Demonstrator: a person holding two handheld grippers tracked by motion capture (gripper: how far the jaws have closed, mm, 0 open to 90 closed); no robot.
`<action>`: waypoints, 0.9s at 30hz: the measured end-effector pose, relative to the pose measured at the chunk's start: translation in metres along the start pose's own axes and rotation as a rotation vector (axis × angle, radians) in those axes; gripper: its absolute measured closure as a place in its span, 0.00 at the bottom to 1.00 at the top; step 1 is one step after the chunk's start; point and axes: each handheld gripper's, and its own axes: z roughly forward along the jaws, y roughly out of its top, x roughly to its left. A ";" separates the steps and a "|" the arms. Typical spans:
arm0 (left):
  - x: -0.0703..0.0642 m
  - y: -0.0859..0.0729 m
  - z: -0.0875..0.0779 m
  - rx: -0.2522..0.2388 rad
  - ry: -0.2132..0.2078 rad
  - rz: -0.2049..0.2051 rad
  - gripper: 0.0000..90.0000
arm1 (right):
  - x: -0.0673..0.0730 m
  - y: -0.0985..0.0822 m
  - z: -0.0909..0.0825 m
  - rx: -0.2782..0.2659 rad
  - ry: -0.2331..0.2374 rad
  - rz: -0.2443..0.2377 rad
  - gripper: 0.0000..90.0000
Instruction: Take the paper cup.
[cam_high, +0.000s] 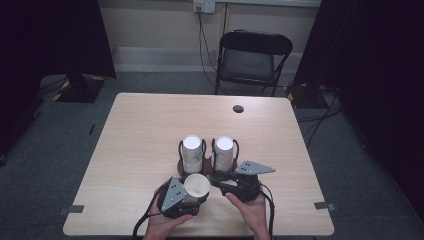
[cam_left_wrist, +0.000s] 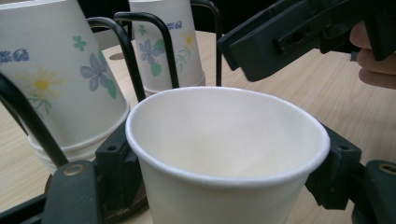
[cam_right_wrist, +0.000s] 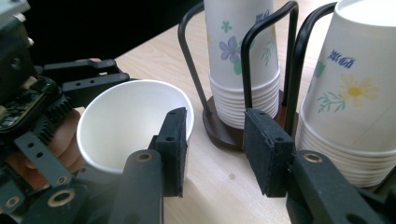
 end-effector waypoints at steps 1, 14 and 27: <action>0.002 0.000 -0.001 -0.002 0.000 -0.008 0.28 | 0.000 0.000 -0.001 -0.003 -0.004 0.001 0.66; 0.015 -0.001 -0.012 -0.027 0.023 -0.100 0.29 | -0.006 -0.005 -0.009 -0.043 -0.024 -0.001 0.64; 0.037 -0.004 -0.029 -0.058 0.100 -0.206 0.30 | -0.017 -0.018 -0.022 -0.072 -0.108 0.026 0.60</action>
